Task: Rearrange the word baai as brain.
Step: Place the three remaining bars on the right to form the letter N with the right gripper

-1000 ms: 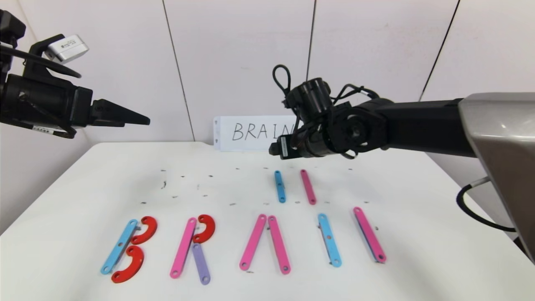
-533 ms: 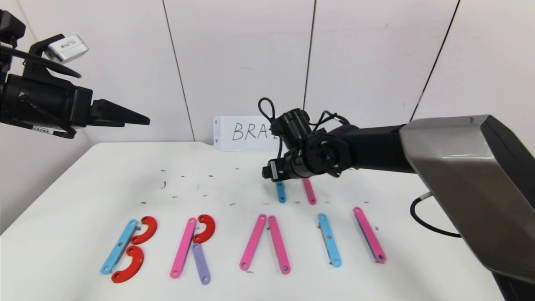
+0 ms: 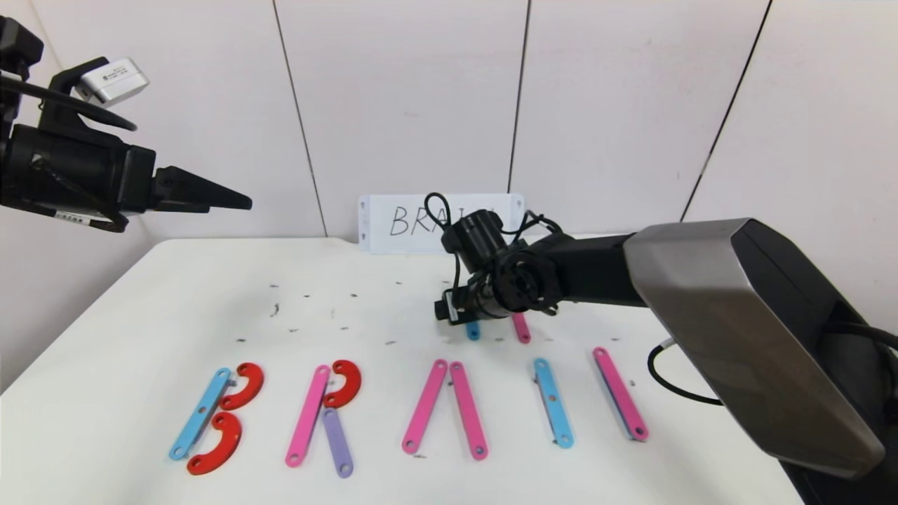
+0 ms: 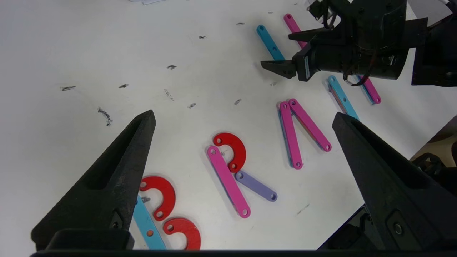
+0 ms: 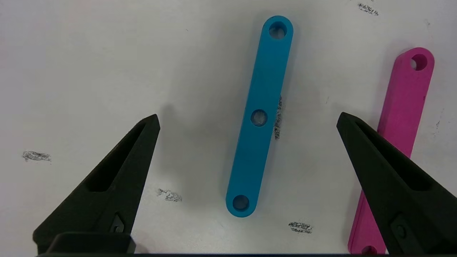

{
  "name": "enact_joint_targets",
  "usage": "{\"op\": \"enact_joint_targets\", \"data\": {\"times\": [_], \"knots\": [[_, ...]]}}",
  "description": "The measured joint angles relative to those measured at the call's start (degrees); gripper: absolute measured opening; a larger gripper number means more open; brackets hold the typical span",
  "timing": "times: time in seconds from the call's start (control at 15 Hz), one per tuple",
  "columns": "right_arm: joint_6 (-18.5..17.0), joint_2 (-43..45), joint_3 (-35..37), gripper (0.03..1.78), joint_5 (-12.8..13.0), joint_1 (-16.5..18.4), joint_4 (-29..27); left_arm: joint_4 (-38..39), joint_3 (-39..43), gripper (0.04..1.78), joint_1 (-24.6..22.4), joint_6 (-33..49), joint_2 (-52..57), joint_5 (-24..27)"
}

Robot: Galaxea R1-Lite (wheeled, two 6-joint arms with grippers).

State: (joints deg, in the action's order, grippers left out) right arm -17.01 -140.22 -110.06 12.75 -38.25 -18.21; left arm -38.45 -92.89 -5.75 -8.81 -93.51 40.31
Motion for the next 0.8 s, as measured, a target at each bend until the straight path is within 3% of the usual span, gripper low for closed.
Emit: {"op": "enact_joint_targets", "data": {"times": [0.27, 0.4, 0.67, 0.8], "knots": [[-0.02, -0.99, 0.0, 1.52, 0.0, -0.05, -0.02, 0.0, 0.0, 1.74, 0.06, 0.0, 0.0, 0.04], [-0.02, -1.27, -0.02, 1.26, 0.01, -0.05, -0.02, 0.0, 0.0, 1.74, 0.05, -0.02, 0.0, 0.04], [-0.02, -1.44, -0.09, 0.54, 0.0, -0.05, 0.09, 0.0, 0.0, 1.74, 0.06, -0.02, 0.02, 0.04], [-0.07, -1.46, -0.09, 0.31, 0.01, -0.05, 0.06, 0.0, 0.0, 1.74, 0.06, -0.05, 0.02, 0.04]]}}
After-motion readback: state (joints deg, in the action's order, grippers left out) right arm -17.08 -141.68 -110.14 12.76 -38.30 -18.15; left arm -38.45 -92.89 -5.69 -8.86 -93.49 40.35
